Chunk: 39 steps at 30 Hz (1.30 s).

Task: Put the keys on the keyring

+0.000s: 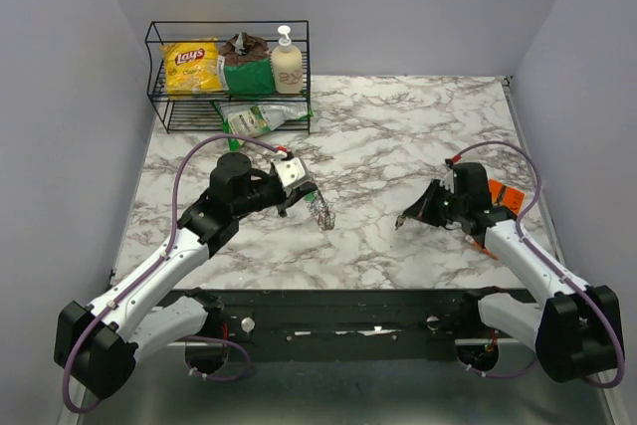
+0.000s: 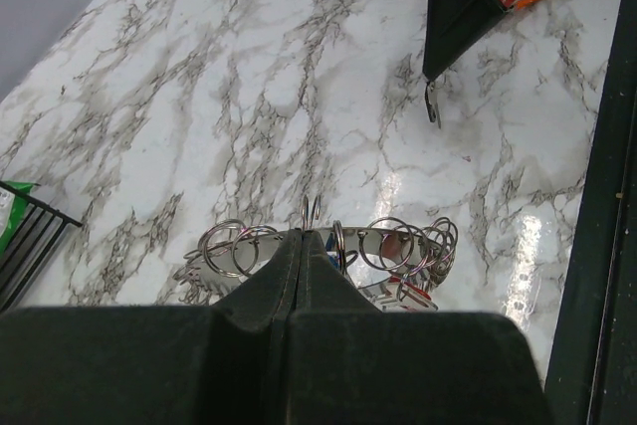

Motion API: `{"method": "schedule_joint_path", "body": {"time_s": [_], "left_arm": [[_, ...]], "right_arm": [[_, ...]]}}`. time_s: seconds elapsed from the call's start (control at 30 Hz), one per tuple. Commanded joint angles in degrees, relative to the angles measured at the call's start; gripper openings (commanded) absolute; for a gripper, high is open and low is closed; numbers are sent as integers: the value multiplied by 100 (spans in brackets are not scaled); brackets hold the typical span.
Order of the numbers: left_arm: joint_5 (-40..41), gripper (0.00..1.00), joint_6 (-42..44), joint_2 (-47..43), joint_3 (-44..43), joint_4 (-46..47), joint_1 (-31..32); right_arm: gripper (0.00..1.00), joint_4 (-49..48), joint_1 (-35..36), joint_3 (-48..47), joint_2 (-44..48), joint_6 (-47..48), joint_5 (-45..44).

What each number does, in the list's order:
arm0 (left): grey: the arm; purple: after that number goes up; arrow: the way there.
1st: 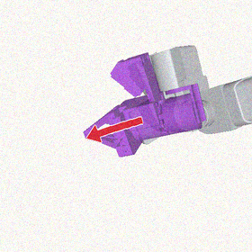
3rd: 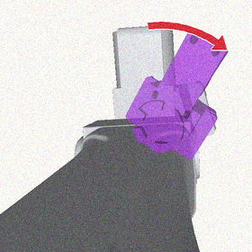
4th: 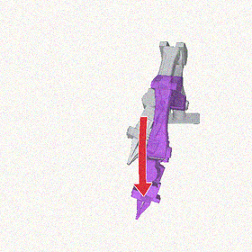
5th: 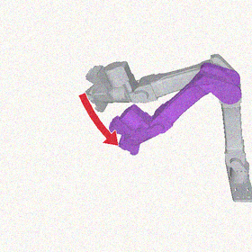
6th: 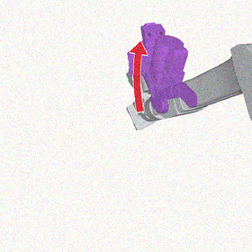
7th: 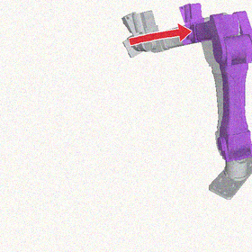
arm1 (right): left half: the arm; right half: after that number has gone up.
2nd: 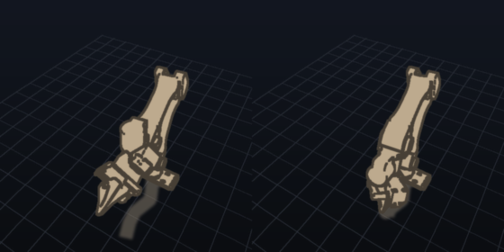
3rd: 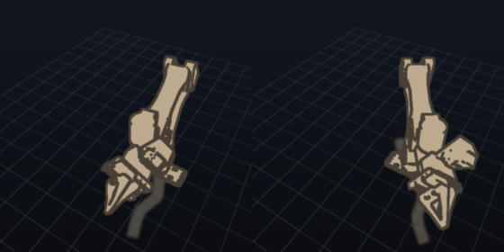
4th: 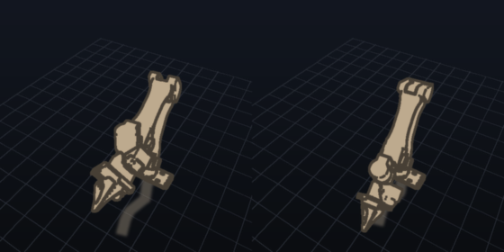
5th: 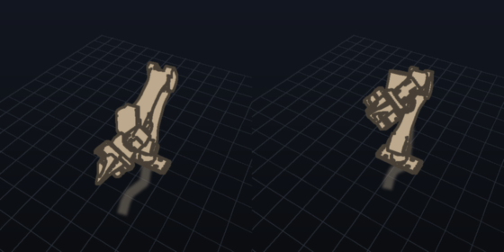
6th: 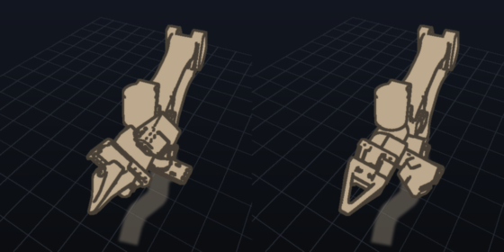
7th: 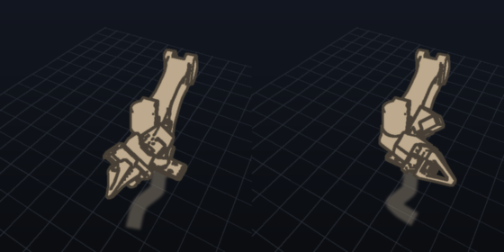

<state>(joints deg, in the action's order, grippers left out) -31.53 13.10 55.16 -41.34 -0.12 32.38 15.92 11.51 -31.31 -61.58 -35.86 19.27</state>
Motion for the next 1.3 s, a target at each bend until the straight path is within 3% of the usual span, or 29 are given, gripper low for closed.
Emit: {"method": "schedule_joint_path", "body": {"time_s": [0.0, 0.4, 0.67, 1.27], "left_arm": [[-275, 0, 61, -49, 30, 161, 23], [-521, 0, 201, 48, -164, -118, 181], [-504, 0, 421, 57, -252, -348, 321], [-222, 0, 641, -31, -313, -533, 515]], "right_arm": [[1, 130, -34, -454, 164, 210, 455], [1, 174, 264, -1526, -38, 1089, 1579], [1, 447, 1107, -2282, -240, 1809, 1633], [1, 297, 1741, -2397, -152, 2636, 2380]]}}
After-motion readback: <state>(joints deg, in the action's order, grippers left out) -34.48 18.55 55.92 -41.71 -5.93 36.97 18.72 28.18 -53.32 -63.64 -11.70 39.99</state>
